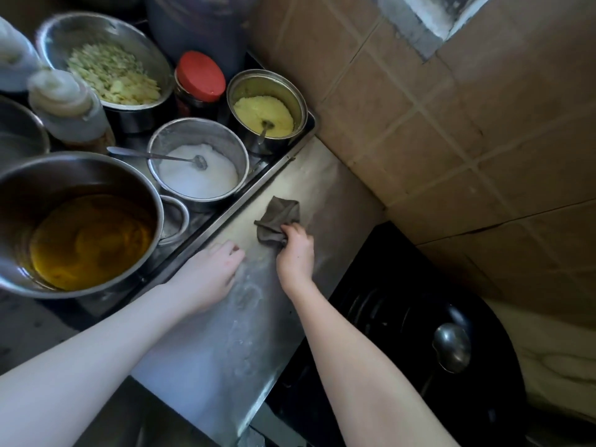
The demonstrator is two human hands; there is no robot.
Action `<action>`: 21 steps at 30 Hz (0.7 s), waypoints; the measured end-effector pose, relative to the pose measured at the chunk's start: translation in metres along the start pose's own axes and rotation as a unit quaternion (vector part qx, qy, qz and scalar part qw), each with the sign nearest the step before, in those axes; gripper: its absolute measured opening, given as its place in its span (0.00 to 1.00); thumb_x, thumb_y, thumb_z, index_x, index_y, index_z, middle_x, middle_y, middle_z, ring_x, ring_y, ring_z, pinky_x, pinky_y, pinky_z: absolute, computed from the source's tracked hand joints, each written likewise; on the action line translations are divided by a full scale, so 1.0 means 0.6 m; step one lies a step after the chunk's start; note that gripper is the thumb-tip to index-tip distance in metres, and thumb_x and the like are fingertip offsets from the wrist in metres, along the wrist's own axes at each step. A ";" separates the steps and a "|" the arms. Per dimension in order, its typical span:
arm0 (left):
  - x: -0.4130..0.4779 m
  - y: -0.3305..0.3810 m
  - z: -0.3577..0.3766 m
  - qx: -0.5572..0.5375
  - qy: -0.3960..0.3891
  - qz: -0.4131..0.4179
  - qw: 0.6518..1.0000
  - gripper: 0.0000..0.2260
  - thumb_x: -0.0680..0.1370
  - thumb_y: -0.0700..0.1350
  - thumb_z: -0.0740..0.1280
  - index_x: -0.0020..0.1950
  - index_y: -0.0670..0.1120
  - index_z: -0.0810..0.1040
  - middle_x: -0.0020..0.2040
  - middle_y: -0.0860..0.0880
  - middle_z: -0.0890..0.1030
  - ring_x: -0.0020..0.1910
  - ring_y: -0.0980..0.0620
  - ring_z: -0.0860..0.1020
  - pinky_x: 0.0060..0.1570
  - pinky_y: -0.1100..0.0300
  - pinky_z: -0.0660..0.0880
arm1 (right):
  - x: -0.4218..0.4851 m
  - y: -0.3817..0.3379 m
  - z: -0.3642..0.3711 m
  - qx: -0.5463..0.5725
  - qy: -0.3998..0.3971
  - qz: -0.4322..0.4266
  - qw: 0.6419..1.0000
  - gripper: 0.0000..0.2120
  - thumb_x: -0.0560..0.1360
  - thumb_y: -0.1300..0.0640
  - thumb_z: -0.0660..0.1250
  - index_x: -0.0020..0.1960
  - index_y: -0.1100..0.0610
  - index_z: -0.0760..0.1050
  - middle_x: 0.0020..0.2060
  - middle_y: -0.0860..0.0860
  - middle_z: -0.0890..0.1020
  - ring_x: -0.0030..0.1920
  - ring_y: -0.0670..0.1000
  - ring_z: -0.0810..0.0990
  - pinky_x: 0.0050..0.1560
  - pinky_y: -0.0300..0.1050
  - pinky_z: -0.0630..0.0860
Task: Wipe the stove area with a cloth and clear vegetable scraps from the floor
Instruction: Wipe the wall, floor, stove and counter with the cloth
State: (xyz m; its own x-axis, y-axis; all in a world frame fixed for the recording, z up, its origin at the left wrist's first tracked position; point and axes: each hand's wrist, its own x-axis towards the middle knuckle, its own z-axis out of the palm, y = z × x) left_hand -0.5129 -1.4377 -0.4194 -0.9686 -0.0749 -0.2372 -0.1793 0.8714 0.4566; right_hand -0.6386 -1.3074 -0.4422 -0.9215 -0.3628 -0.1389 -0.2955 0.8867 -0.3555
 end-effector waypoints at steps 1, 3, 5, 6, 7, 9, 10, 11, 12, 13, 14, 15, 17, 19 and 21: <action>-0.010 0.001 0.001 0.004 -0.004 -0.008 1.000 0.13 0.79 0.44 0.58 0.63 0.47 0.70 0.63 0.49 0.70 0.60 0.48 0.71 0.55 0.55 0.71 | -0.016 -0.004 0.011 0.004 -0.010 -0.011 1.000 0.26 0.73 0.72 0.56 0.65 0.55 0.73 0.68 0.51 0.71 0.61 0.56 0.70 0.59 0.45 0.69; -0.030 0.005 0.002 0.016 -0.006 -0.010 1.000 0.13 0.79 0.44 0.58 0.63 0.47 0.71 0.62 0.48 0.71 0.59 0.47 0.72 0.55 0.54 0.71 | -0.049 -0.004 0.024 0.011 -0.031 -0.030 0.999 0.26 0.72 0.72 0.57 0.65 0.53 0.73 0.69 0.49 0.71 0.61 0.55 0.70 0.59 0.43 0.68; -0.044 0.010 -0.011 0.014 -0.002 0.003 1.000 0.14 0.79 0.43 0.58 0.63 0.46 0.71 0.63 0.47 0.71 0.59 0.45 0.73 0.56 0.51 0.72 | -0.083 -0.003 0.027 0.004 -0.027 -0.018 0.999 0.25 0.73 0.71 0.57 0.66 0.53 0.74 0.69 0.48 0.71 0.61 0.54 0.70 0.59 0.41 0.67; -0.051 0.012 -0.018 0.009 0.005 -0.005 1.000 0.14 0.78 0.43 0.58 0.64 0.45 0.70 0.64 0.46 0.71 0.59 0.44 0.73 0.56 0.50 0.72 | -0.099 -0.007 0.024 -0.004 -0.039 -0.020 0.999 0.25 0.73 0.71 0.57 0.66 0.54 0.74 0.69 0.49 0.71 0.61 0.55 0.70 0.59 0.41 0.67; -0.059 0.015 -0.023 -0.001 0.015 -0.010 1.000 0.15 0.78 0.42 0.58 0.64 0.44 0.71 0.64 0.46 0.71 0.58 0.44 0.74 0.56 0.49 0.72 | -0.115 -0.010 0.020 -0.006 -0.056 -0.015 0.998 0.24 0.74 0.71 0.57 0.66 0.54 0.73 0.69 0.49 0.71 0.61 0.55 0.70 0.59 0.42 0.67; -0.069 0.008 -0.025 -0.008 0.045 -0.012 0.999 0.15 0.78 0.41 0.59 0.64 0.44 0.72 0.63 0.45 0.72 0.57 0.43 0.74 0.55 0.50 0.72 | -0.132 -0.011 0.024 -0.002 -0.055 -0.023 0.998 0.24 0.74 0.71 0.57 0.66 0.54 0.73 0.69 0.49 0.71 0.61 0.55 0.69 0.59 0.42 0.67; -0.076 0.005 -0.026 -0.012 0.054 -0.012 0.998 0.15 0.77 0.41 0.59 0.63 0.44 0.72 0.63 0.45 0.72 0.57 0.43 0.75 0.54 0.51 0.73 | -0.138 -0.013 0.024 0.007 -0.049 -0.014 0.999 0.25 0.73 0.71 0.57 0.66 0.54 0.74 0.69 0.49 0.71 0.62 0.55 0.69 0.60 0.41 0.67; -0.085 0.002 -0.030 -0.018 0.062 -0.011 0.998 0.15 0.78 0.41 0.59 0.63 0.45 0.73 0.62 0.46 0.72 0.57 0.44 0.75 0.53 0.52 0.73 | -0.147 -0.015 0.024 0.014 -0.043 -0.004 0.999 0.25 0.73 0.71 0.56 0.66 0.54 0.74 0.69 0.49 0.71 0.62 0.55 0.69 0.61 0.41 0.66; -0.093 -0.001 -0.034 -0.023 0.066 -0.011 0.997 0.15 0.78 0.41 0.59 0.64 0.45 0.73 0.63 0.46 0.72 0.57 0.44 0.75 0.53 0.52 0.72 | -0.159 -0.017 0.025 0.018 -0.045 0.001 0.999 0.25 0.73 0.71 0.56 0.66 0.54 0.74 0.69 0.50 0.71 0.62 0.55 0.69 0.61 0.40 0.66; -0.101 -0.003 -0.035 -0.026 0.067 -0.014 0.997 0.15 0.78 0.41 0.59 0.64 0.46 0.72 0.63 0.47 0.72 0.57 0.44 0.75 0.53 0.52 0.72 | -0.174 -0.017 0.026 0.018 -0.049 0.005 0.999 0.25 0.73 0.71 0.56 0.66 0.54 0.74 0.69 0.50 0.71 0.62 0.55 0.69 0.61 0.40 0.65; -0.108 -0.007 -0.037 -0.024 0.067 -0.015 0.997 0.15 0.78 0.41 0.59 0.64 0.46 0.72 0.63 0.47 0.72 0.58 0.44 0.74 0.53 0.52 0.72 | -0.186 -0.018 0.028 0.021 -0.050 0.010 0.998 0.25 0.73 0.71 0.56 0.66 0.54 0.74 0.69 0.50 0.71 0.62 0.55 0.69 0.61 0.39 0.64; -0.113 -0.012 -0.039 -0.022 0.068 -0.013 0.997 0.15 0.78 0.41 0.59 0.65 0.46 0.72 0.64 0.47 0.71 0.58 0.44 0.74 0.53 0.52 0.72 | -0.193 -0.019 0.028 0.029 -0.046 0.019 0.998 0.26 0.73 0.72 0.56 0.66 0.54 0.74 0.69 0.50 0.71 0.62 0.54 0.69 0.61 0.38 0.63; -0.125 -0.024 -0.041 -0.012 0.072 -0.005 0.997 0.14 0.78 0.42 0.59 0.64 0.46 0.72 0.63 0.47 0.72 0.57 0.45 0.74 0.51 0.54 0.71 | -0.207 -0.025 0.032 0.039 -0.035 0.034 0.998 0.27 0.72 0.73 0.56 0.66 0.54 0.73 0.69 0.50 0.71 0.63 0.54 0.69 0.62 0.38 0.63; -0.139 -0.034 -0.039 -0.006 0.068 0.017 0.998 0.14 0.78 0.42 0.59 0.64 0.46 0.72 0.63 0.47 0.72 0.56 0.46 0.74 0.49 0.55 0.71 | -0.225 -0.031 0.037 0.040 -0.031 0.049 0.998 0.28 0.72 0.73 0.57 0.67 0.54 0.73 0.69 0.50 0.70 0.64 0.55 0.68 0.63 0.40 0.64; -0.153 -0.042 -0.041 -0.012 0.054 0.034 0.998 0.14 0.78 0.42 0.60 0.64 0.46 0.72 0.63 0.47 0.72 0.55 0.47 0.74 0.48 0.57 0.71 | -0.247 -0.035 0.037 0.047 -0.029 0.065 0.996 0.27 0.72 0.73 0.56 0.67 0.55 0.73 0.69 0.51 0.71 0.65 0.55 0.68 0.63 0.41 0.64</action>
State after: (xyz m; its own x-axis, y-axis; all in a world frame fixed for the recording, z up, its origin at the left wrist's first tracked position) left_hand -0.4238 -1.4645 -0.3882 -0.9912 -0.0689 -0.1127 -0.1157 0.8647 0.4888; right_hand -0.4905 -1.2786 -0.4348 -0.9333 -0.2648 -0.2426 -0.1467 0.8977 -0.4155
